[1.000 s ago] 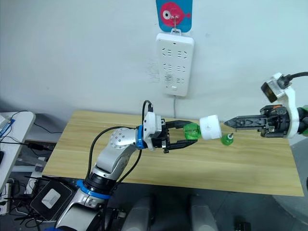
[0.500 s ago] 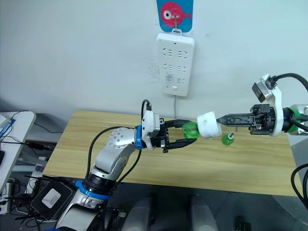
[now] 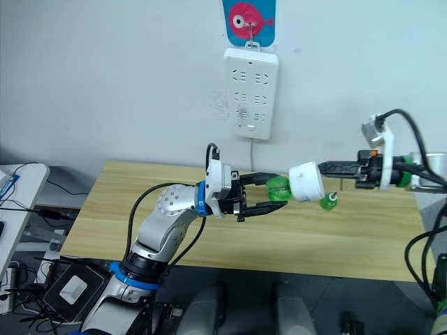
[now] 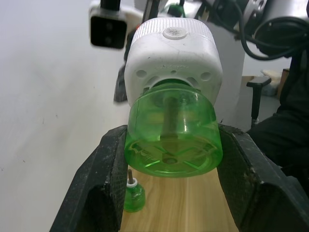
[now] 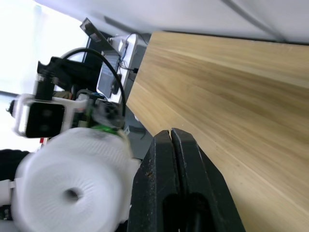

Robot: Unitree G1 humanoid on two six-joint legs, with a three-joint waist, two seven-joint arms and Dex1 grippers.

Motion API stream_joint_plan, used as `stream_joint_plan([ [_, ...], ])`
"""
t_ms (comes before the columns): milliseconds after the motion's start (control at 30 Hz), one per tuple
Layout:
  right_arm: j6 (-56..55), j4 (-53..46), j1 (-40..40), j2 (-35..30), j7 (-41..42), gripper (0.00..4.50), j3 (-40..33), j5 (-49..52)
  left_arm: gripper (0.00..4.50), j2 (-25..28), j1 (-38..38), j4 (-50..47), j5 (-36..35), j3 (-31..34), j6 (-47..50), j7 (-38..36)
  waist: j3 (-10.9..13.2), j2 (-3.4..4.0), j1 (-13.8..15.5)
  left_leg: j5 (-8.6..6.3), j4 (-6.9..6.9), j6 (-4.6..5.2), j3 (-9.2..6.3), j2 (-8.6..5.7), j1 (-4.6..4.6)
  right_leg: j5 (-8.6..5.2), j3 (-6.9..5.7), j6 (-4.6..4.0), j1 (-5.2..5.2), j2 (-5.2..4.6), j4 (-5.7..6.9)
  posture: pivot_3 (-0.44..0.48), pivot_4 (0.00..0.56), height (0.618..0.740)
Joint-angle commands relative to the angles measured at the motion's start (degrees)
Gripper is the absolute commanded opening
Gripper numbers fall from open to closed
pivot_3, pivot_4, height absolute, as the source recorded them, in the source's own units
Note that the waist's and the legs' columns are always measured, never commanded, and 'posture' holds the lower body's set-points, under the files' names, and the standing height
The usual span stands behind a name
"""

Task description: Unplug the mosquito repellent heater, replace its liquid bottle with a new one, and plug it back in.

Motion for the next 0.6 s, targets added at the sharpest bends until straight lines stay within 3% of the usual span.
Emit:
stream_joint_plan([
  [33, -0.51, -4.64, 0.73, 2.87, -0.96, 0.03, -1.82, 0.06, 2.27, -0.57, -1.03, -1.63, -0.86, -0.02, -0.20, 0.12, 0.00, 0.00, 0.02, 0.00, 0.00, 0.00, -0.01, 0.00, 0.00, 0.00, -0.01, 0.00, 0.00, 0.00, 0.00, 0.012, 0.288, 0.740],
  [133, 2.24, -7.11, 2.34, 4.62, -1.27, 0.03, -3.38, 1.60, 2.27, -0.88, -1.60, -0.74, -0.97, 0.80, 0.49, 1.39, 0.00, 0.00, 0.09, 0.00, 0.00, 0.00, -0.03, 0.01, -0.01, 0.00, -0.02, 0.00, 0.01, -0.01, 0.00, 0.018, 0.293, 0.740],
  [333, 6.12, -17.24, 8.77, -1.23, 0.10, 0.03, -3.62, 14.77, 2.27, 0.24, -2.11, 1.38, 1.37, 1.72, -1.20, 3.07, 0.02, -0.02, 0.38, 0.00, 0.01, 0.01, -0.06, 0.01, -0.02, 0.00, -0.03, 0.00, 0.04, -0.16, -0.01, 0.022, 0.306, 0.740],
  [600, 6.05, -14.52, 2.39, -1.92, -7.78, 0.03, -1.89, 27.61, 2.27, 0.08, -1.65, 1.51, 2.01, 0.98, -1.50, 2.76, 0.04, -0.04, -0.16, -0.01, 0.00, 0.01, -0.04, 0.04, 0.01, 0.00, -0.01, 0.00, 0.02, 0.08, 0.00, 0.009, 0.306, 0.740],
])
